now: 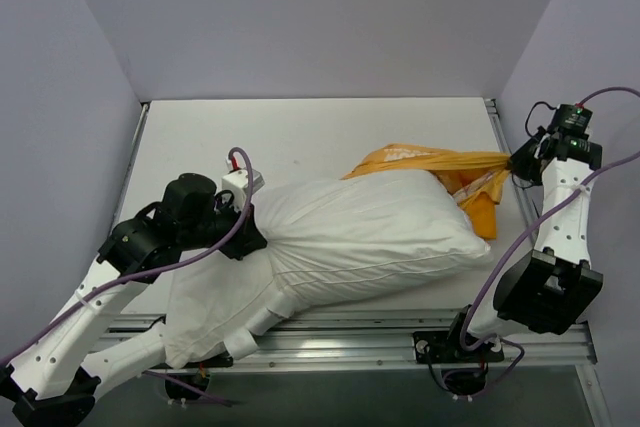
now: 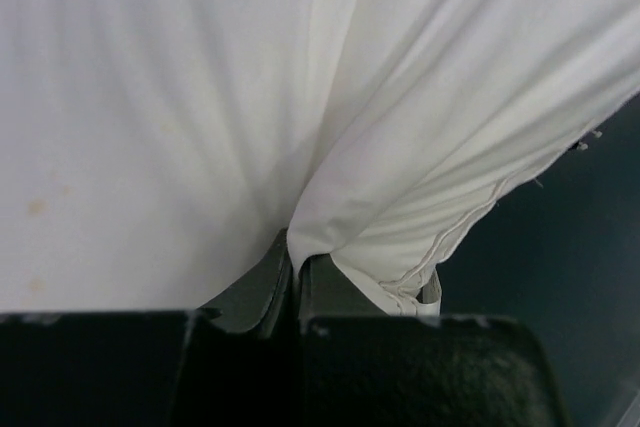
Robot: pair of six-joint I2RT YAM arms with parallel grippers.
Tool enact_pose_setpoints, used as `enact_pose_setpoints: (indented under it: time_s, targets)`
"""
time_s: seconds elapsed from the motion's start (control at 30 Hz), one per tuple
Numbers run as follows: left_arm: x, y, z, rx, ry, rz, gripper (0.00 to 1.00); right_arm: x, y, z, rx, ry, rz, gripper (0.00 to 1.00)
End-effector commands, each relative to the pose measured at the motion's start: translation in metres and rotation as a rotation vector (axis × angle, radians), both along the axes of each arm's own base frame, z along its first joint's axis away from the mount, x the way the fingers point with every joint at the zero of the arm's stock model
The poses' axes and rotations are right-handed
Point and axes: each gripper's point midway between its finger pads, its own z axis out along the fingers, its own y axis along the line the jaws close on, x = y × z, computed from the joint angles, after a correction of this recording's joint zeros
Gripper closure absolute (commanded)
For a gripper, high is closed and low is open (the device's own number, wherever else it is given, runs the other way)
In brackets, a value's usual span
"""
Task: Remove the pillowcase from the pillow
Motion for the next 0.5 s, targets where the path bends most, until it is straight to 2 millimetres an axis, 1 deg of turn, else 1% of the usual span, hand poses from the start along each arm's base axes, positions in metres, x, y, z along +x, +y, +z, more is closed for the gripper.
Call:
enact_pose_setpoints:
  time_s: [0.0, 0.03, 0.07, 0.13, 0.17, 0.23, 0.27, 0.3, 0.33, 0.37, 0.4, 0.43, 0.47]
  targets:
    - [0.02, 0.061, 0.004, 0.175, -0.056, 0.264, 0.98, 0.03, -0.064, 0.081, -0.247, -0.224, -0.151, 1.0]
    - [0.032, 0.067, 0.017, 0.178, -0.101, 0.327, 0.98, 0.035, -0.067, 0.102, -0.266, -0.264, -0.149, 1.0]
    - [0.041, 0.069, 0.029, 0.163, -0.138, 0.364, 0.98, 0.04, -0.063, 0.112, -0.262, -0.285, -0.121, 1.0]
    - [0.057, 0.077, 0.048, 0.142, -0.186, 0.454, 0.98, 0.045, -0.062, 0.127, -0.272, -0.297, -0.094, 1.0]
    - [0.07, 0.08, 0.068, 0.127, -0.234, 0.512, 0.98, 0.053, -0.062, 0.146, -0.288, -0.334, -0.071, 1.0]
    - [0.086, 0.09, 0.089, 0.112, -0.278, 0.591, 0.98, 0.056, -0.063, 0.162, -0.305, -0.357, -0.066, 1.0]
    - [0.099, 0.097, 0.11, 0.101, -0.32, 0.658, 0.98, 0.059, -0.065, 0.184, -0.334, -0.399, -0.058, 1.0]
    - [0.106, 0.101, 0.122, 0.087, -0.34, 0.694, 0.98, 0.059, -0.065, 0.192, -0.342, -0.409, -0.058, 1.0]
    - [0.119, 0.105, 0.126, 0.103, -0.344, 0.735, 0.98, 0.063, -0.066, 0.2, -0.349, -0.422, -0.053, 1.0]
    - [0.125, 0.114, 0.152, 0.078, -0.399, 0.795, 0.98, 0.065, -0.06, 0.229, -0.361, -0.497, -0.022, 1.0]
    - [0.132, 0.117, 0.161, 0.074, -0.414, 0.819, 0.98, 0.068, -0.056, 0.241, -0.36, -0.533, -0.003, 1.0]
    - [0.146, 0.119, 0.161, 0.094, -0.411, 0.848, 0.98, 0.076, -0.052, 0.247, -0.346, -0.56, 0.025, 1.0]
    - [0.151, 0.121, 0.181, 0.058, -0.446, 0.869, 0.98, 0.079, -0.036, 0.274, -0.335, -0.646, 0.097, 1.0]
